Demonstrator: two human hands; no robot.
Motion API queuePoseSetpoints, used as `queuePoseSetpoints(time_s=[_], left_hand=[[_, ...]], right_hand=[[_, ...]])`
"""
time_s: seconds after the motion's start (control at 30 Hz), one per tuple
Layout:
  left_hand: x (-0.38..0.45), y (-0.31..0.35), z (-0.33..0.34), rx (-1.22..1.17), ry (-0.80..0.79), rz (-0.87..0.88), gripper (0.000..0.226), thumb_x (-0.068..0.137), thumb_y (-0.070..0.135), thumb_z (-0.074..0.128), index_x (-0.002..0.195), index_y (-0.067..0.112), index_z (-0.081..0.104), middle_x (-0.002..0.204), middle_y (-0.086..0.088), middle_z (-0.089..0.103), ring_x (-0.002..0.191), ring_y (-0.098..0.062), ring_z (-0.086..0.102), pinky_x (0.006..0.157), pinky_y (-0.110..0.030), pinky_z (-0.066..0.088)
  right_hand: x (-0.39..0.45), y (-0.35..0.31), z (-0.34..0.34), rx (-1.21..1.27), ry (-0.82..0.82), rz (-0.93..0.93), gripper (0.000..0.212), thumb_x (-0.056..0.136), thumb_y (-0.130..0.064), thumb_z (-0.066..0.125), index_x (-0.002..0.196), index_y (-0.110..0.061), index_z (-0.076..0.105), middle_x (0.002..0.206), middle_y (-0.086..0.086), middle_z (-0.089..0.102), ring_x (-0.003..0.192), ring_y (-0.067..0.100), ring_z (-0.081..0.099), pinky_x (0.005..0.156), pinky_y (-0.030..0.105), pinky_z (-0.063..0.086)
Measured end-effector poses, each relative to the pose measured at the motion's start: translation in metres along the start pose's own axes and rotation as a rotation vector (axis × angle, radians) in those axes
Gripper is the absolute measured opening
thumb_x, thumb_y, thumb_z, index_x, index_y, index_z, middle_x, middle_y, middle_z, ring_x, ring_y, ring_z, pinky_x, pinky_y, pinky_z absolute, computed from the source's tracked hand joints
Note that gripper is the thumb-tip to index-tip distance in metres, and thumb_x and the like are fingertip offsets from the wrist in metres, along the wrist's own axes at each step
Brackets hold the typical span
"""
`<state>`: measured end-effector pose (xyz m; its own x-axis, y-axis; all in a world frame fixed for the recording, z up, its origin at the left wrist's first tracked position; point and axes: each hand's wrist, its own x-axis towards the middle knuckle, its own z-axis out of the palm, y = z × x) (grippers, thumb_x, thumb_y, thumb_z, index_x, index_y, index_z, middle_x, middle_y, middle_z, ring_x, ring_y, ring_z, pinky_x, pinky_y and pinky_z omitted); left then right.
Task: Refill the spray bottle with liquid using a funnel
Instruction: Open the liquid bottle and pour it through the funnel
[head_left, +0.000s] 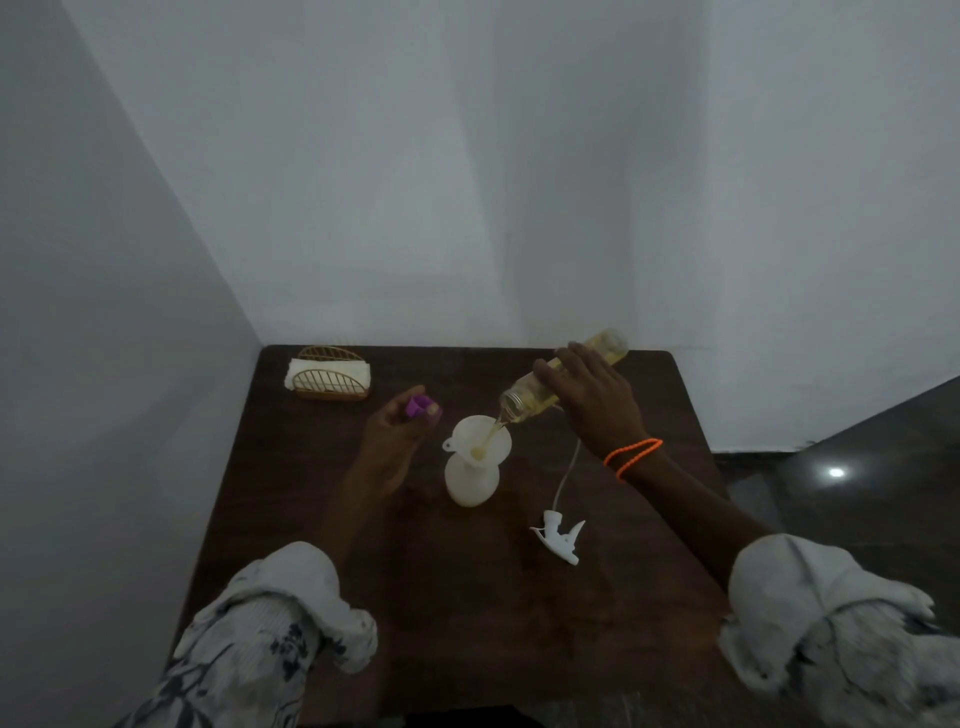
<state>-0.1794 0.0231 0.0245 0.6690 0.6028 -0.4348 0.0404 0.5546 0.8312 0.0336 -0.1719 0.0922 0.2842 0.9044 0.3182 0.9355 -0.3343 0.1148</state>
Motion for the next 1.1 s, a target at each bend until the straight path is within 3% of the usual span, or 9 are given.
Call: queuePoseSetpoints(time_s=[0.77, 0.93, 1.1], left_hand=[[0.0072, -0.0024, -0.0047, -0.027, -0.003, -0.009, 0.045, 0.084, 0.005, 0.074, 0.123, 0.025, 0.065, 0.125, -0.004, 0.065, 0.121, -0.019, 0.061, 0.109, -0.042, 0.048], [0.0061, -0.0015, -0.0012, -0.019, 0.004, 0.004, 0.044, 0.089, 0.000, 0.069, 0.128, 0.020, 0.062, 0.119, -0.001, 0.066, 0.112, -0.014, 0.062, 0.108, -0.040, 0.048], [0.0091, -0.0005, -0.0021, -0.013, 0.001, 0.002, 0.041, 0.087, 0.002, 0.071, 0.121, 0.025, 0.065, 0.122, -0.002, 0.066, 0.116, -0.016, 0.062, 0.107, -0.040, 0.048]], right_hand=[[0.0028, 0.0003, 0.0038, 0.009, 0.003, -0.013, 0.053, 0.081, -0.009, 0.075, 0.130, -0.015, 0.059, 0.131, 0.023, 0.060, 0.127, 0.043, 0.054, 0.096, 0.052, 0.051], [0.0034, 0.0033, 0.0065, 0.023, -0.016, -0.010, 0.054, 0.082, -0.012, 0.075, 0.131, -0.017, 0.054, 0.132, 0.020, 0.058, 0.129, 0.042, 0.051, 0.097, 0.053, 0.052], [0.0039, 0.0032, 0.0080, 0.015, -0.027, -0.011, 0.054, 0.083, -0.013, 0.074, 0.132, -0.018, 0.054, 0.133, 0.021, 0.057, 0.130, 0.041, 0.050, 0.099, 0.053, 0.051]])
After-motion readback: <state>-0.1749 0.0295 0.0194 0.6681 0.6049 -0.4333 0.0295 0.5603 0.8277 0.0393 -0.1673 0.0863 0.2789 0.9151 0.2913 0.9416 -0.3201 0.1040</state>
